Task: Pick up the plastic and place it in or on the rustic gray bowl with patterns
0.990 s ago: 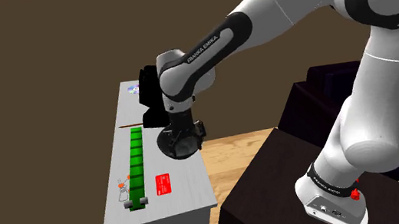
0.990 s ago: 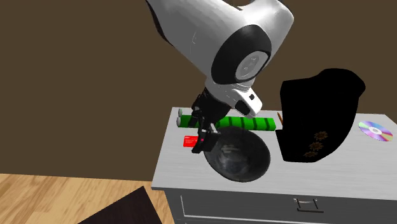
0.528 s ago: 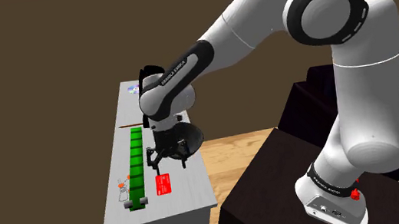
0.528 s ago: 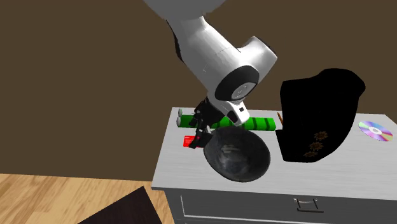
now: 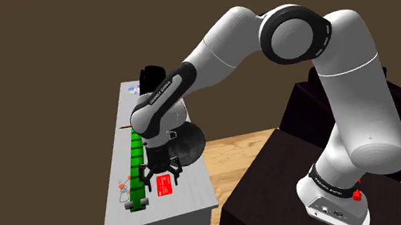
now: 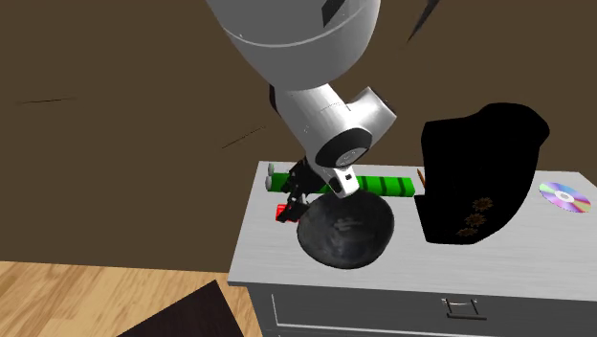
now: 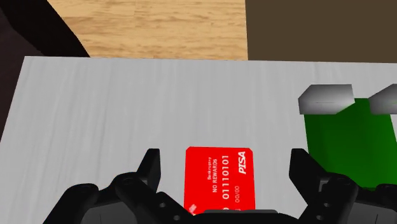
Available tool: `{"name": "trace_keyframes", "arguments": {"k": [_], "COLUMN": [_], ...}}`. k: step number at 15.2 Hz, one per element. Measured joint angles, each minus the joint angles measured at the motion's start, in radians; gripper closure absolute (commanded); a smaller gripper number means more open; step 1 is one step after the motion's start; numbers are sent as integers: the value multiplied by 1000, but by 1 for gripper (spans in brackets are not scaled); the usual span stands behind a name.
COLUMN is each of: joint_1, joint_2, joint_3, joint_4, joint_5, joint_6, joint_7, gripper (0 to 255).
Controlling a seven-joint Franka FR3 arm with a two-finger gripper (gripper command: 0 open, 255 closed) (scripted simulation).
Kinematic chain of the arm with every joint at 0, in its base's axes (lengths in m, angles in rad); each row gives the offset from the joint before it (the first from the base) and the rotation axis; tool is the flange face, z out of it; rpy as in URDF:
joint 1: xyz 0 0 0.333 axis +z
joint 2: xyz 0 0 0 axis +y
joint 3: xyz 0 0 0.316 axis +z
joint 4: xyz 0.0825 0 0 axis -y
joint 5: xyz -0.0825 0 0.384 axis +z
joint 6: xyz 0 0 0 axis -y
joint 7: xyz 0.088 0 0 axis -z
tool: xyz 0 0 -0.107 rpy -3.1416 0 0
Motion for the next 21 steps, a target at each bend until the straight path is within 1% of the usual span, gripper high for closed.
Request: {"name": "trace_keyframes", "arguments": {"k": [4, 10, 11, 13, 21], "joint_1": [8, 10, 10, 7, 6], "joint_2": [27, 33, 33, 28, 20], "joint_3": [3, 4, 4, 1, 0], "joint_4": [-14, -12, -12, -12, -15], "joint_5": [8, 9, 9, 7, 8], "joint_6": [44, 50, 50, 33, 28], "joint_7": [-8, -9, -9, -8, -9], "gripper": [0, 0, 255, 255, 255]}}
